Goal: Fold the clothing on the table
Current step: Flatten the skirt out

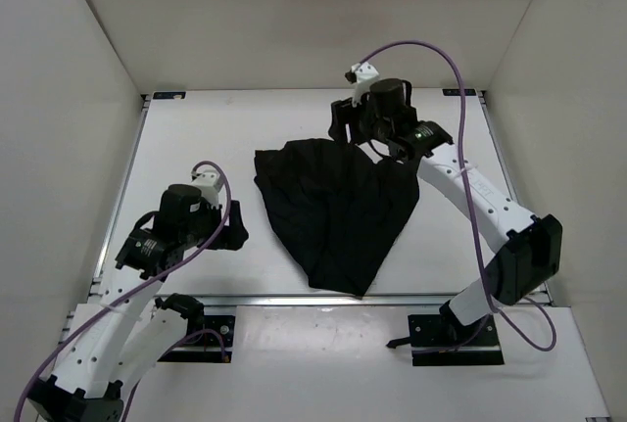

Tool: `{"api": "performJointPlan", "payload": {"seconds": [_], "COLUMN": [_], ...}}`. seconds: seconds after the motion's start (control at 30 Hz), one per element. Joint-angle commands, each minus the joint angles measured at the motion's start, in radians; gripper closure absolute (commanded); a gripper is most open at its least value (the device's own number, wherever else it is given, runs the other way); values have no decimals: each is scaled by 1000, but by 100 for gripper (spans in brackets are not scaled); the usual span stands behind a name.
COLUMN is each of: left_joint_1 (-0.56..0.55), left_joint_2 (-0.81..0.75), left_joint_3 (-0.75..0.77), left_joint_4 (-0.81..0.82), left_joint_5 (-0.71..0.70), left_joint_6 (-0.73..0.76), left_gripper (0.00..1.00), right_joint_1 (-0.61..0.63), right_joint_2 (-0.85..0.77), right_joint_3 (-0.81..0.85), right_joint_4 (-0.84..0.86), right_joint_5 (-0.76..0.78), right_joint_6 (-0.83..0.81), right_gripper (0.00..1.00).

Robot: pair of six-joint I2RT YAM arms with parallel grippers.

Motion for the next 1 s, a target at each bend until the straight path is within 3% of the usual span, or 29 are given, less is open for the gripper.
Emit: {"api": "performJointPlan", "payload": {"seconds": [0.0, 0.07, 0.13, 0.17, 0.2, 0.23, 0.3, 0.33, 0.37, 0.4, 0.47, 0.5, 0.53, 0.7, 0.97], "left_joint_1": [-2, 18, 26, 22, 24, 25, 10, -16, -57, -83, -172, -186, -203, -280, -364], "left_joint_2": [7, -25, -56, -59, -47, -35, 10, 21, 36, 45, 73, 105, 122, 252, 432], "left_joint_3": [-2, -5, -9, -9, -3, -3, -28, -41, -74, -97, -123, -132, -134, -131, -192], "left_joint_4": [11, 25, 39, 34, 30, 26, 63, 88, 149, 219, 311, 359, 378, 515, 738], "left_joint_5": [-17, 9, 58, 52, 87, 112, 220, 239, 261, 266, 263, 264, 273, 255, 247], "left_joint_6": [-11, 9, 30, 23, 10, -5, -57, -77, -120, -173, -239, -285, -307, -498, -734], "left_gripper": [4, 6, 35, 44, 62, 74, 88, 87, 83, 69, 65, 62, 49, 32, 29], "right_joint_1": [-14, -34, -48, -51, -37, -30, -16, -23, -23, -22, -22, -8, -2, 46, 58], "right_joint_2": [-60, -119, -203, -231, -276, -329, -395, -428, -450, -484, -527, -541, -548, -542, -515], "right_joint_3": [-111, -217, -306, -372, -406, -471, -594, -614, -669, -721, -798, -835, -848, -907, -980], "right_joint_4": [29, 28, 16, 9, 8, 5, -22, -31, -41, -42, -27, -18, -25, 31, 119], "right_joint_5": [29, 28, 23, 26, 34, 45, 48, 27, 14, -13, -44, -50, -46, -64, -70], "right_joint_6": [27, 66, 133, 171, 199, 211, 285, 300, 335, 366, 402, 425, 432, 468, 469], "right_gripper": [39, 46, 55, 60, 61, 67, 83, 89, 89, 88, 86, 85, 82, 73, 70]}}
